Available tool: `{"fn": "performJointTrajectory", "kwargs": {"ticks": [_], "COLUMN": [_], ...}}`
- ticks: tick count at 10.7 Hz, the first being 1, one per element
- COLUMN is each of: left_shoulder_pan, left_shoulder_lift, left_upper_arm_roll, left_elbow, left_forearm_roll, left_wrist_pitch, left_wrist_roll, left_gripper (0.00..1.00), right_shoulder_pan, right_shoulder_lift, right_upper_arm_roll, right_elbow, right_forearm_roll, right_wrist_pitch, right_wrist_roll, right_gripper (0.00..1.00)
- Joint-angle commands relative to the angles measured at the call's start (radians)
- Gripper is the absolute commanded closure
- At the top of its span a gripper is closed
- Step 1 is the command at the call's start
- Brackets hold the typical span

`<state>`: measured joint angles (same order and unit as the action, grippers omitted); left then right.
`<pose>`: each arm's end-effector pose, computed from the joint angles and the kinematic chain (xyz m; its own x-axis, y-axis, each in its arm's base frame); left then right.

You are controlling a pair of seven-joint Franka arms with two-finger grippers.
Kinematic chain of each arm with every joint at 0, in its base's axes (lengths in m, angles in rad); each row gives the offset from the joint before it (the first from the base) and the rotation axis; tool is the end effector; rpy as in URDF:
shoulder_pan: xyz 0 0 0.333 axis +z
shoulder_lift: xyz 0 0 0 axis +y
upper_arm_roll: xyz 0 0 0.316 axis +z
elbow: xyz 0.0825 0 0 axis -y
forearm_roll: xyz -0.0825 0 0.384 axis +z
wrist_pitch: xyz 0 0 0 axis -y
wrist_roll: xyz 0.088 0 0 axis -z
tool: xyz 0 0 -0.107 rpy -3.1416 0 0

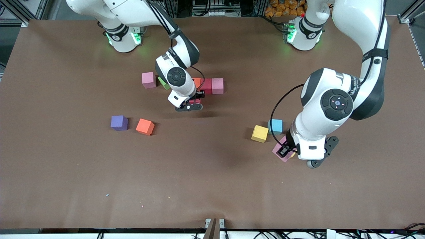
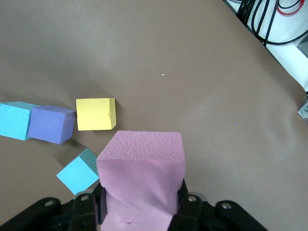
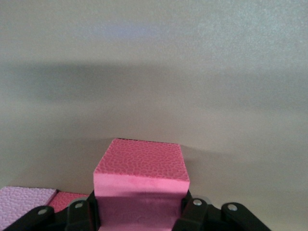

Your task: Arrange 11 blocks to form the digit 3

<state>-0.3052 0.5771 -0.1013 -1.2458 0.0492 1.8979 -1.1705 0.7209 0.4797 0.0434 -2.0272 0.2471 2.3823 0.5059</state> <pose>0.6783 -0.2688 0.4383 0.7182 0.6955 0.0233 0.6925 -0.7176 0.0745 0.4225 0.4082 0.1983 0.9767 0.0708 -0.2026 0.0564 -0.9955 -0.0758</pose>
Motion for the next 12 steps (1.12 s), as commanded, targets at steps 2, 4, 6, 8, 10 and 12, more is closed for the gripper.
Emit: {"fn": "performJointTrajectory", "kwargs": {"ticks": [2,4,6,8,10,12], "left_shoulder_pan": [0.000,0.001,0.006,0.006,0.008,0.024], "left_shoulder_lift": [-0.025,-0.025,-0.025,-0.025,-0.022,-0.019], "left_upper_arm_roll": [-0.001,-0.001,0.000,0.000,0.000,0.000], "left_elbow": [-0.021,-0.021,-0.021,-0.023,-0.023,-0.026], "left_forearm_roll": [-0.015,-0.028,-0.028,-0.026,-0.025,-0.026], "left_wrist_pitch": [-0.011,-0.011,-0.011,-0.011,-0.011,-0.011], "left_wrist_roll": [-0.012,-0.041,-0.049,-0.051,-0.072,-0.072], "left_gripper": [1.00,1.00,1.00,1.00,1.00,1.00], "right_shoulder_pan": [0.014,0.014,0.014,0.015,0.017,0.025], "right_shoulder_lift": [-0.033,-0.033,-0.030,-0.030,-0.030,-0.032], "right_upper_arm_roll": [-0.007,-0.007,-0.005,-0.005,-0.005,-0.005], "right_elbow": [-0.039,-0.039,-0.038,-0.039,-0.039,-0.041], "right_forearm_roll": [0.006,0.006,0.006,0.005,0.004,0.003], "right_wrist_pitch": [0.011,0.011,0.020,0.023,0.021,0.018], "right_wrist_roll": [0.023,0.025,0.051,0.057,0.056,0.056], "right_gripper": [0.76,0.76,0.75,0.74,0.73,0.71]}}
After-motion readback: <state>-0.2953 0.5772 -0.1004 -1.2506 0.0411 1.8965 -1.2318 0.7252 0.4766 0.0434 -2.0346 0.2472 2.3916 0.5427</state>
